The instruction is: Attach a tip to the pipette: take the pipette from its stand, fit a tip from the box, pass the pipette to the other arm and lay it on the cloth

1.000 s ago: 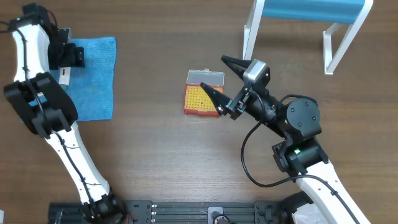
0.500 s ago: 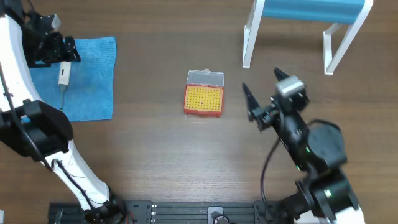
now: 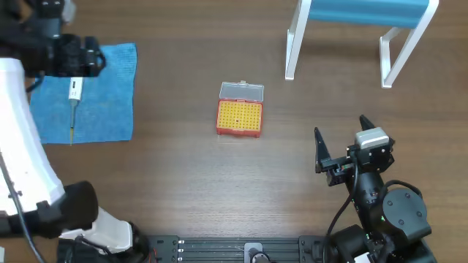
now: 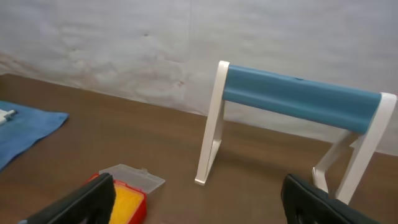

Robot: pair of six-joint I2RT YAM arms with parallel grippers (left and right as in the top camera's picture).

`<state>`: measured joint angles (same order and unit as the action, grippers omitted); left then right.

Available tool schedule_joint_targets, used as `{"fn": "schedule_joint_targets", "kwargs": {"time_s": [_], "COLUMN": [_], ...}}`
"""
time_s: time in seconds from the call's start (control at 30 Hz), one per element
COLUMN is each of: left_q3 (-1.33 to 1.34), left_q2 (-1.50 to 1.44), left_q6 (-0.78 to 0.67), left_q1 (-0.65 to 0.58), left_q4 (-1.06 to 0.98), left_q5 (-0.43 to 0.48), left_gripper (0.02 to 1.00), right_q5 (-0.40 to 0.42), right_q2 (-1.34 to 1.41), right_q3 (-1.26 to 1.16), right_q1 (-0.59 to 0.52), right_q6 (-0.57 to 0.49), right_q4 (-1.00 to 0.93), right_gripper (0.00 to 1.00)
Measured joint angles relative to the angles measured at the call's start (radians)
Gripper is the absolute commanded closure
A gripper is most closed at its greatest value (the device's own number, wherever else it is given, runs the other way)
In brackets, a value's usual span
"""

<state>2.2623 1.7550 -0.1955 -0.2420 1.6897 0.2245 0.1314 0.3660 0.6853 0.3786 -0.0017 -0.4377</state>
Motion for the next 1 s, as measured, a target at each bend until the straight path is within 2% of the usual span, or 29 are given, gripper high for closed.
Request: {"fn": "schedule_joint_targets", "kwargs": {"time_s": [0.1,0.17,0.3,0.33,0.53,0.7,1.0], "left_q3": [-0.119,-0.251,-0.583,-0.714,-1.172,-1.306,-1.337], "left_q2": [-0.087,-0.196,-0.47,-0.58,-1.035,-1.316,-1.336], "left_q6": [0.051,0.08,0.129,0.158,0.361,0.473,0.524], "left_q1": [0.094,0.107,0.018,-0.002,-0.003,-0.003,-0.003], "left_q4": [0.002,-0.035,-0.151,-0.235,-0.318,-0.387,-0.39], "left_q5": [-0.031,-0.058,-0.035,-0.022,0.013,0.018,0.032], "left_gripper": [0.108,0.108,0.108,0.108,0.108,0.108,0.108], "right_q5": [0.002,0.002,-0.007,-0.014,-0.024,0.02,0.027], "right_q2": [-0.032,-0.087,-0.257,-0.307,-0.358,-0.358,-0.358], "right_q3": [0.0,0.0,0.001,0.001,0.01,0.009,0.008], "right_q1": [0.0,0.0,0.0,0.0,0.0,0.0,0.0], "right_q6": [-0.012,-0.013,-0.012,-0.012,-0.056,-0.068,-0.072], "right_q4": [0.003,-0.008,-0.198,-0.268,-0.491,-0.507,-0.554], "right_gripper": [0.119,0.119,0.119,0.119,0.117,0.117,0.119]}}
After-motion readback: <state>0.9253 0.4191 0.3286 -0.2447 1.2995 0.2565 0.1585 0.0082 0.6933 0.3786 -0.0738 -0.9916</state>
